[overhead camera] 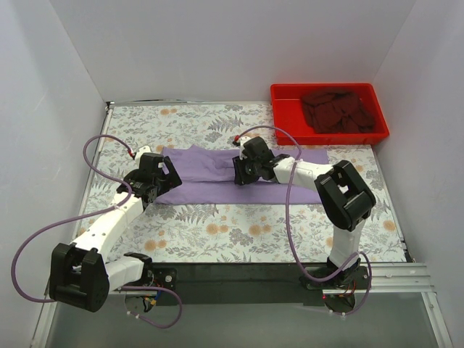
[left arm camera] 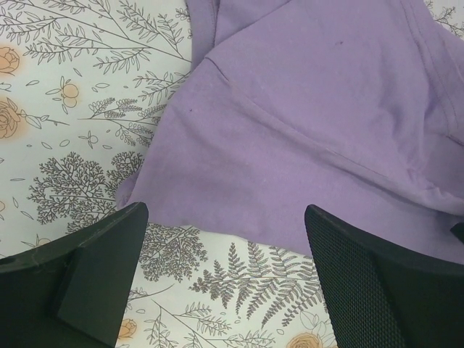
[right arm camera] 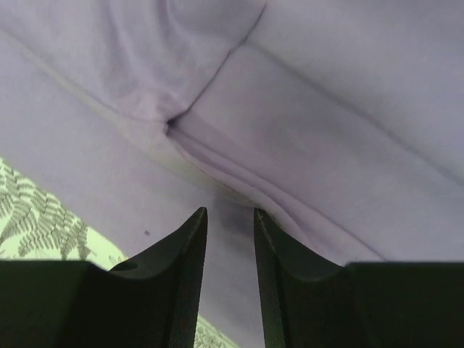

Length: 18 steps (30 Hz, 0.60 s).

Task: Fold and stack the t-shirts
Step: Fold the tshirt

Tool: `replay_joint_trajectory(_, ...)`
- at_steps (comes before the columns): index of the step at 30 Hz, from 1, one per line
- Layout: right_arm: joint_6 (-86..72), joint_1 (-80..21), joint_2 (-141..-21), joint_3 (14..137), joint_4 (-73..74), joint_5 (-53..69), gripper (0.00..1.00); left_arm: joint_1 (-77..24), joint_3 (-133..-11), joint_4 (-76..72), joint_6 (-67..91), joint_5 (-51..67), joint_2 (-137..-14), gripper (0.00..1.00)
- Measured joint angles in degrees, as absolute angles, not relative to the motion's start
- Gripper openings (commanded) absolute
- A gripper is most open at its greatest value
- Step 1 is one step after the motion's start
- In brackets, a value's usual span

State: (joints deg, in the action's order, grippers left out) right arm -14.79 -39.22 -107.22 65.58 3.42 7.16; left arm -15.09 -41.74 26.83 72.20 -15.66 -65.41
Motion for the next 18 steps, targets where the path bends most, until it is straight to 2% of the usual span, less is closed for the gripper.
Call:
replay_joint_trajectory(9,-8.71,-36.93,-111.07,75.46,5.65,-6.11,0.42,-15.09,-41.74,26.72,72.18,-15.66,-65.47,0.89)
replay_joint_trajectory(12,-8.34,-34.44,-110.72,76.07,7.01,-8.54,0.46,-15.09,-41.74,26.72,72.18,-15.68,-65.76,0.89)
replay_joint_trajectory(16,-10.20,-29.04,-104.77,70.57,7.88,-7.70,0.55,-15.09,-41.74,26.81,72.42,-15.92,-66.35,0.89)
replay_joint_trajectory(17,-10.83,-27.49,-102.32,68.20,7.60,-6.59,0.56,-14.94,-41.74,26.92,72.71,-16.16,-66.43,0.98)
replay_joint_trajectory(18,-12.03,-25.28,-98.89,65.12,7.57,-5.50,0.56,-14.66,-41.74,27.07,72.88,-16.25,-66.52,0.98)
